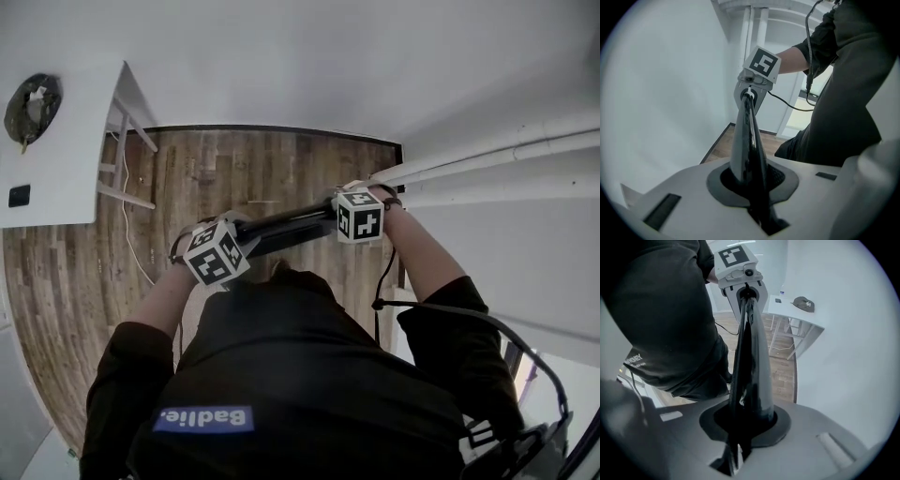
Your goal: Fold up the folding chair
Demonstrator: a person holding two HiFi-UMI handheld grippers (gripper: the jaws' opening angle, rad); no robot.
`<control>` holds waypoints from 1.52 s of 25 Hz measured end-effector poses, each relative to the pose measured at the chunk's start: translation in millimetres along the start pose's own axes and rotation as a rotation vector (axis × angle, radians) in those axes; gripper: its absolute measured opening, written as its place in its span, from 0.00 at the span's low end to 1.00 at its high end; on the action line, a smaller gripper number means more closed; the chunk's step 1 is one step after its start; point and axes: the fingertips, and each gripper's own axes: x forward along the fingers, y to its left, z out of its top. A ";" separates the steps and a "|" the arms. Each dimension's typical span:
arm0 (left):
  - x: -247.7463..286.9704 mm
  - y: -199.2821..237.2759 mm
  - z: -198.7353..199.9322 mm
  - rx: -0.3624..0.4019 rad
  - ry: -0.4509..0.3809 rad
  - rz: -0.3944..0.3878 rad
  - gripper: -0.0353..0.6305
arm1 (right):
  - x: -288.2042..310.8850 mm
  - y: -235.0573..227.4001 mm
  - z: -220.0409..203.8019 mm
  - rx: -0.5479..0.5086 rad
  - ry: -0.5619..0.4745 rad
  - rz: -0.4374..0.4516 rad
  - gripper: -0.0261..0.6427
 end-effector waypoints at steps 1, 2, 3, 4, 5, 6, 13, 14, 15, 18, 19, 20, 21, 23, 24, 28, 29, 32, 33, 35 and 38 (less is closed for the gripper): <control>-2.1 8.5 3.7 0.012 0.001 -0.006 0.13 | -3.8 -6.9 -0.5 0.006 0.004 -0.009 0.11; -3.9 17.0 7.5 0.021 0.003 -0.010 0.13 | -7.6 -14.3 -1.4 0.010 0.008 -0.018 0.11; -5.0 25.0 11.3 0.028 0.006 -0.012 0.13 | -11.1 -21.6 -2.7 0.013 0.011 -0.026 0.11; -5.4 32.5 15.3 0.033 0.009 -0.013 0.13 | -14.5 -28.7 -4.7 0.015 0.013 -0.033 0.11; -5.0 40.2 19.5 0.037 0.013 -0.012 0.13 | -17.7 -36.3 -7.5 0.015 0.015 -0.039 0.11; -3.9 48.6 23.8 0.039 0.019 -0.010 0.13 | -20.9 -44.5 -10.9 0.015 0.016 -0.046 0.11; 11.4 116.4 56.9 0.012 0.062 0.012 0.13 | -39.8 -113.0 -42.9 0.000 0.008 -0.076 0.11; 13.1 127.2 62.1 0.008 0.066 0.019 0.13 | -43.3 -124.5 -47.1 -0.006 0.006 -0.077 0.11; 14.6 138.3 67.1 0.004 0.069 0.027 0.13 | -46.3 -136.1 -50.9 -0.012 0.003 -0.076 0.11; 20.1 169.0 77.9 -0.002 0.078 0.038 0.13 | -50.7 -167.6 -60.0 -0.024 -0.006 -0.073 0.11; 22.1 178.3 79.8 -0.001 0.084 0.035 0.13 | -51.2 -176.3 -62.6 -0.024 -0.006 -0.071 0.11; 23.9 187.3 80.9 0.001 0.093 0.029 0.13 | -51.8 -184.4 -65.2 -0.022 -0.003 -0.070 0.11; 25.0 196.2 81.6 0.002 0.100 0.022 0.13 | -52.3 -192.5 -67.1 -0.019 0.001 -0.069 0.11; 25.2 214.3 82.7 0.007 0.106 0.012 0.13 | -52.7 -209.0 -68.2 -0.009 0.004 -0.068 0.11; 25.0 223.3 83.0 0.010 0.106 0.007 0.13 | -52.7 -217.4 -68.1 -0.002 0.004 -0.068 0.11; 26.0 261.5 80.2 0.031 0.105 -0.024 0.13 | -50.6 -250.6 -65.6 0.037 0.012 -0.066 0.11; 25.9 271.2 78.4 0.037 0.105 -0.037 0.13 | -49.4 -258.5 -64.8 0.053 0.017 -0.064 0.11; 18.3 299.4 71.2 0.057 0.110 -0.078 0.13 | -47.3 -281.8 -56.6 0.105 0.022 -0.054 0.11; 14.2 309.4 69.7 0.065 0.108 -0.089 0.13 | -48.1 -290.2 -52.3 0.120 0.023 -0.052 0.11; 8.2 330.4 68.6 0.080 0.097 -0.108 0.13 | -51.5 -307.1 -46.2 0.150 0.029 -0.054 0.11; 4.0 358.9 67.5 0.117 0.088 -0.136 0.13 | -54.9 -329.6 -41.0 0.204 0.041 -0.065 0.11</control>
